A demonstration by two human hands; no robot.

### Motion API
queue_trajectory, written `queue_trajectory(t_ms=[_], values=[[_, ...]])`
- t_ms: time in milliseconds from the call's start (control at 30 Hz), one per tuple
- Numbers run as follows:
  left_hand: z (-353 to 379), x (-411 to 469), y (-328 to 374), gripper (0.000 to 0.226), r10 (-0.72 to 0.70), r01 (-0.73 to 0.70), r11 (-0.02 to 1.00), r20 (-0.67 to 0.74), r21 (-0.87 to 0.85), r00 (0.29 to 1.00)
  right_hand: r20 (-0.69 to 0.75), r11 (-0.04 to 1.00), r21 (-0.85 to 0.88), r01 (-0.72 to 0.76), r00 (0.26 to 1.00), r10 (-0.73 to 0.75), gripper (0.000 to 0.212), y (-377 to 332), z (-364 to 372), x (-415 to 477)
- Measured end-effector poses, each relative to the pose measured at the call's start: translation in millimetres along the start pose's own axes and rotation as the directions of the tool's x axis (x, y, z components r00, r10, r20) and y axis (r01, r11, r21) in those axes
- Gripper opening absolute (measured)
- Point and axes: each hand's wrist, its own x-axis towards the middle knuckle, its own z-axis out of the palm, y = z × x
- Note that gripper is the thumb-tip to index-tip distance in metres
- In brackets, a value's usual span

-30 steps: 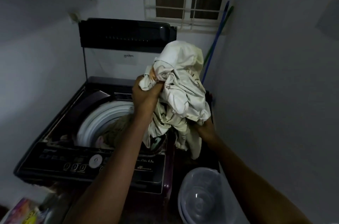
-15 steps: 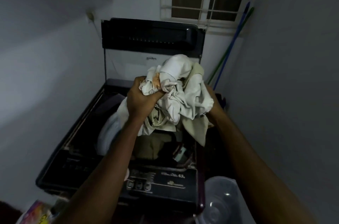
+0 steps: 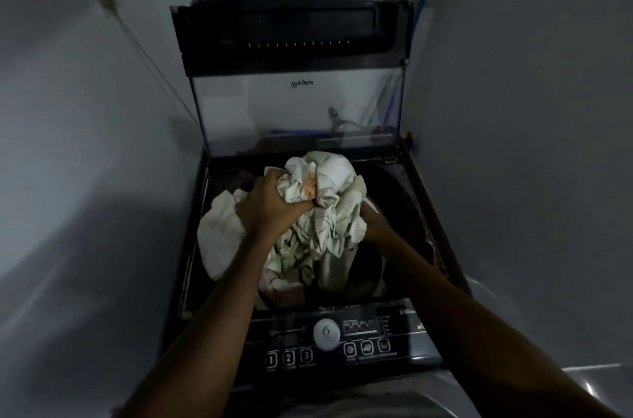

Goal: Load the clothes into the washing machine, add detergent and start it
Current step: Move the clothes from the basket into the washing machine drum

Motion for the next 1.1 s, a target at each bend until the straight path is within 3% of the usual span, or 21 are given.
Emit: queue_trajectory(t_ms=[100, 200, 333, 433, 533, 567, 633, 700, 800, 933, 1033, 1100], values=[[21.0, -1.4, -15.4, 0.083, 0.040, -0.049, 0.995, 0.095, 0.092, 0.995, 0.082, 0.963, -0.264, -0.046, 0.994, 0.070, 0.058, 13.9, -10.1, 2.2], [44.0, -0.7, -27.5, 0.090, 0.059, -0.088, 0.978, 0.153, 0.187, 0.986, 0.027, 0.861, -0.486, -0.149, 0.982, 0.186, 0.043, 16.3, -23.7, -5.9], [72.0, 5.9, -44.3, 0.100, 0.035, -0.121, 0.958, 0.312, 0.261, 0.949, -0.111, 0.939, -0.342, -0.017, 0.994, -0.022, 0.065, 8.0, -21.3, -18.5], [88.1, 6.2, -53.4, 0.100, 0.039, -0.142, 0.966, 0.421, 0.216, 0.906, -0.049, 0.936, -0.333, 0.117, 0.989, -0.141, 0.070, 4.0, 1.5, -19.0], [92.3, 15.8, -58.7, 0.095, 0.036, -0.127, 0.983, 0.531, 0.136, 0.847, 0.176, 0.780, -0.613, 0.128, 0.984, -0.023, 0.076, 14.1, 28.8, -1.0], [90.7, 21.3, -61.1, 0.092, 0.036, -0.094, 0.993, 0.564, 0.074, 0.825, 0.191, 0.709, -0.694, 0.122, 0.982, 0.018, 0.078, 20.0, 36.1, 6.7], [83.9, 31.1, -68.4, 0.087, 0.057, -0.034, 0.998, 0.607, -0.049, 0.793, 0.141, 0.675, -0.735, 0.067, 0.988, 0.055, 0.081, 25.2, 43.7, 19.4], [74.6, 33.7, -78.8, 0.087, 0.092, -0.090, 0.995, 0.602, -0.034, 0.793, 0.102, 0.691, -0.723, 0.001, 0.989, 0.106, 0.083, 30.2, 46.6, 30.5], [59.4, 22.1, -87.3, 0.086, 0.083, -0.211, 0.959, 0.524, 0.189, 0.848, 0.078, 0.665, -0.742, -0.083, 0.975, 0.208, 0.079, 42.1, 45.3, 48.4], [42.4, -1.7, -82.2, 0.075, 0.197, -0.347, 0.769, 0.317, 0.537, 0.928, 0.097, 0.706, -0.699, -0.110, 0.964, 0.247, 0.056, 50.1, 42.9, 58.2], [50.2, -11.8, -84.7, 0.069, 0.324, -0.464, 0.728, 0.343, 0.505, 0.882, 0.076, 0.728, -0.662, -0.175, 0.951, 0.298, 0.048, 61.4, 44.8, 54.2], [62.2, -13.1, -89.0, 0.078, 0.257, -0.461, 0.780, 0.455, 0.423, 0.853, 0.053, 0.708, -0.673, -0.215, 0.940, 0.336, 0.060, 66.9, 42.9, 50.2]])
